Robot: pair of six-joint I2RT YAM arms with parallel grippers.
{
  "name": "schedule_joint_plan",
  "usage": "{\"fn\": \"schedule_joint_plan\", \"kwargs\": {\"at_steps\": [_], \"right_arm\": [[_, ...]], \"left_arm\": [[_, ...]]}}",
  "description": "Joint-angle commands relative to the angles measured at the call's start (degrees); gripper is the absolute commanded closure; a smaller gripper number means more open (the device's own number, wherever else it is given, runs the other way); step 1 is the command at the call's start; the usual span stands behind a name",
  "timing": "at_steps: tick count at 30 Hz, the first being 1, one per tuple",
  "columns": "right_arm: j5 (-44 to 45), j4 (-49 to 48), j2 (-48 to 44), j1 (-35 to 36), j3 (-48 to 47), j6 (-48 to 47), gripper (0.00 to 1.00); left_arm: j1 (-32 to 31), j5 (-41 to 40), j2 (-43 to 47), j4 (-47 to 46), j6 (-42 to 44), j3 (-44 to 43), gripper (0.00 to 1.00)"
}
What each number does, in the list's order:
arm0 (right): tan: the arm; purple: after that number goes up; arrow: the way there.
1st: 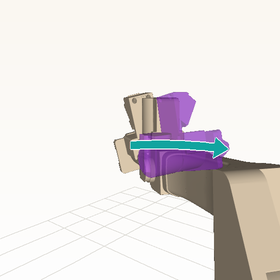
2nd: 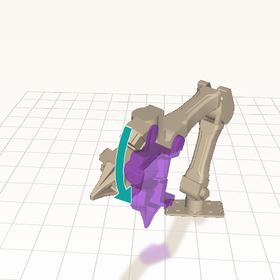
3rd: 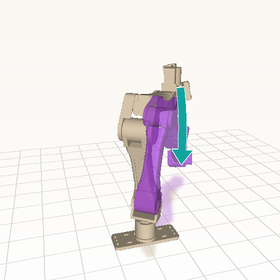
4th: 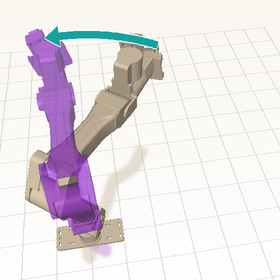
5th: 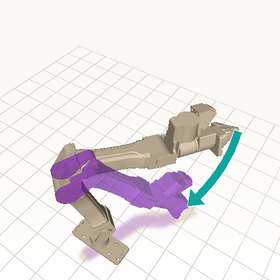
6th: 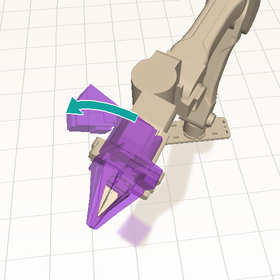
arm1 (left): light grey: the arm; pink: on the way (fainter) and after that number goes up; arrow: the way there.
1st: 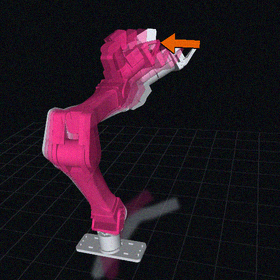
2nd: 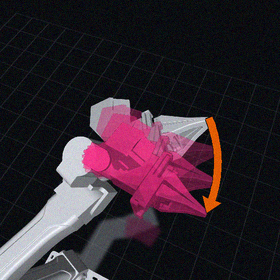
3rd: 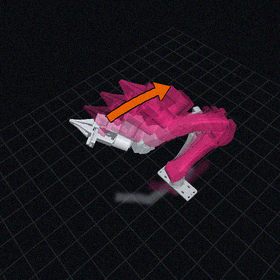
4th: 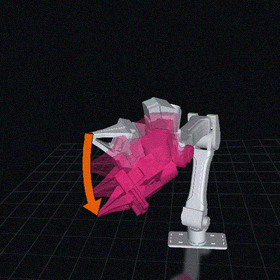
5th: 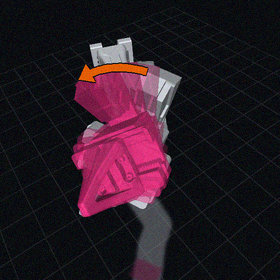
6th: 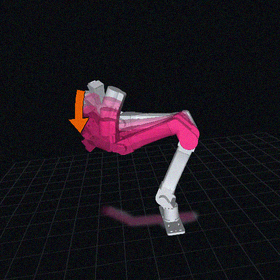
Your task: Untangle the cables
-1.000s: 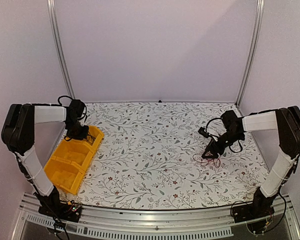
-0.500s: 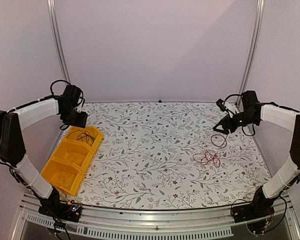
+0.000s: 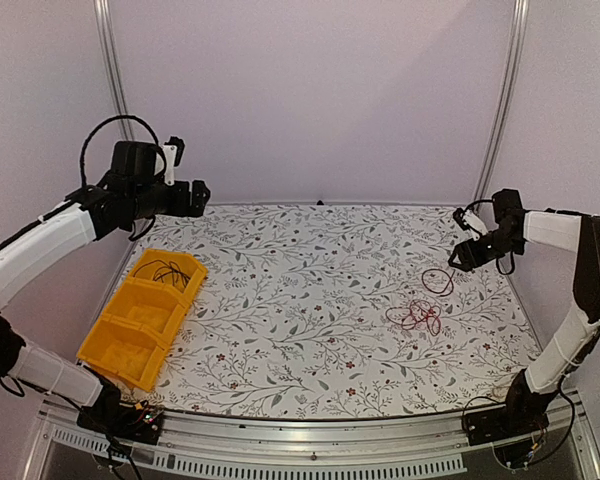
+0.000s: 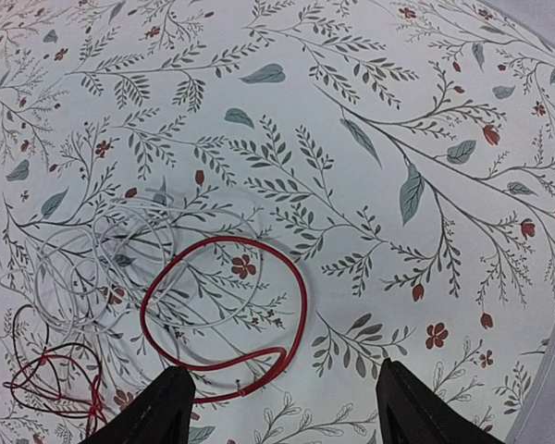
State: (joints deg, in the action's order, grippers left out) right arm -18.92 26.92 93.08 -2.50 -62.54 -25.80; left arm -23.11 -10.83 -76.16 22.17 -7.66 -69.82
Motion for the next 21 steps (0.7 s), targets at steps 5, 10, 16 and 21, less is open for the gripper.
{"fn": "schedule_joint_plan", "kwargs": {"at_steps": [5,10,16,21], "right_arm": [[1.09,1.10,7.40,-0.05,-2.27,-0.20,0.27],[3.70,0.91,10.96,-0.05,-5.01,0.35,0.30],[1.59,-0.24,10.37,-0.05,-4.33,1.08,0.81],[2.73,1.10,7.22,-0.09,-1.88,0.04,1.00]], "left_arm": [[-0.56,4.03,-8.66,-3.29,-4.51,-4.16,0.00],[-0.79,11.53,-6.15,-11.63,-7.38,1.23,0.13],[-1.82,17.75,-2.27,-23.96,-12.10,9.63,0.32],[-8.34,16.26,-5.04,-27.42,-10.19,9.16,0.34]]}}
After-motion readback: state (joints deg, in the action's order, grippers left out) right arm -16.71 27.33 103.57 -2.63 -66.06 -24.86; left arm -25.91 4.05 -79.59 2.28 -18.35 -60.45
